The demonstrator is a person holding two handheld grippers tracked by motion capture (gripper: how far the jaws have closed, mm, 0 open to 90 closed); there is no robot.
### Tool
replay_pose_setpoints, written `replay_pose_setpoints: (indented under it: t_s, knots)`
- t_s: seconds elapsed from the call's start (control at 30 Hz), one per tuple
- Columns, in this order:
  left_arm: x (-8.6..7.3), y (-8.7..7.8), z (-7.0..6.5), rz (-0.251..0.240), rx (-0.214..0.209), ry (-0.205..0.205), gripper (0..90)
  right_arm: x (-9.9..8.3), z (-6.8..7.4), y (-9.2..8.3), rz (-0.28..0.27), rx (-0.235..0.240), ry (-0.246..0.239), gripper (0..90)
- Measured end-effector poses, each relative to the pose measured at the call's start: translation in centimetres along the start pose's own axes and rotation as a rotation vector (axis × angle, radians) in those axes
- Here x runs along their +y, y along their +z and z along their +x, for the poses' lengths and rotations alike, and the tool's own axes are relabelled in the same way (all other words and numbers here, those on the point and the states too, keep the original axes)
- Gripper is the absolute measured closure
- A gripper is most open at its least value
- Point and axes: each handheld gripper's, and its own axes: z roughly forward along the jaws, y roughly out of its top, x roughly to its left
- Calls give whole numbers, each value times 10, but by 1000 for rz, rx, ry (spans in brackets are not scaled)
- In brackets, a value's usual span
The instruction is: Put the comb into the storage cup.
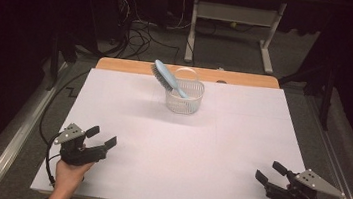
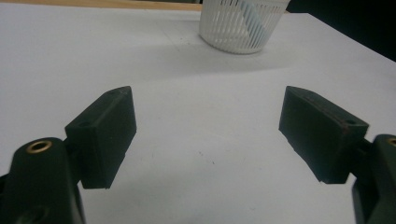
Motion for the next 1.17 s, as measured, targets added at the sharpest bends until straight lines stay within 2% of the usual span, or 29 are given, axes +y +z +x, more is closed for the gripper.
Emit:
replay_pose_setpoints:
  t_s: [0.5,0.7,1.17]
  knots:
    - [-10,-4,8,0,41,-41,184,0,0,-1,-5,3,-1,254]
    - [-11,-6,10,-4,31,-65,184,0,-1,-1,-3,1,-3,254]
    - [-10,-5,8,-7,21,-63,184,0,1,1,0,2,-5,254]
